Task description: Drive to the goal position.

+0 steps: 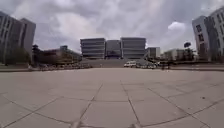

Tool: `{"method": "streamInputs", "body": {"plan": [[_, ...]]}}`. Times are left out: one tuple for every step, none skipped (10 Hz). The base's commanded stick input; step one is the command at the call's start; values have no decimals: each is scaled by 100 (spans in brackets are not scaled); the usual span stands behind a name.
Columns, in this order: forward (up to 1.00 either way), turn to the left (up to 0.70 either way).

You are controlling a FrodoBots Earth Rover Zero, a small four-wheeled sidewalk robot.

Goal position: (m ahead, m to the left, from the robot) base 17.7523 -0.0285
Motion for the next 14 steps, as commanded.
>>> {"method": "streamInputs", "body": {"plan": [[85,-2],[85,-2],[85,-2],[85,-2],[85,-2],[85,-2],[85,-2],[85,-2],[85,-2],[85,-2],[85,-2],[85,-2],[85,-2],[85,-2]]}}
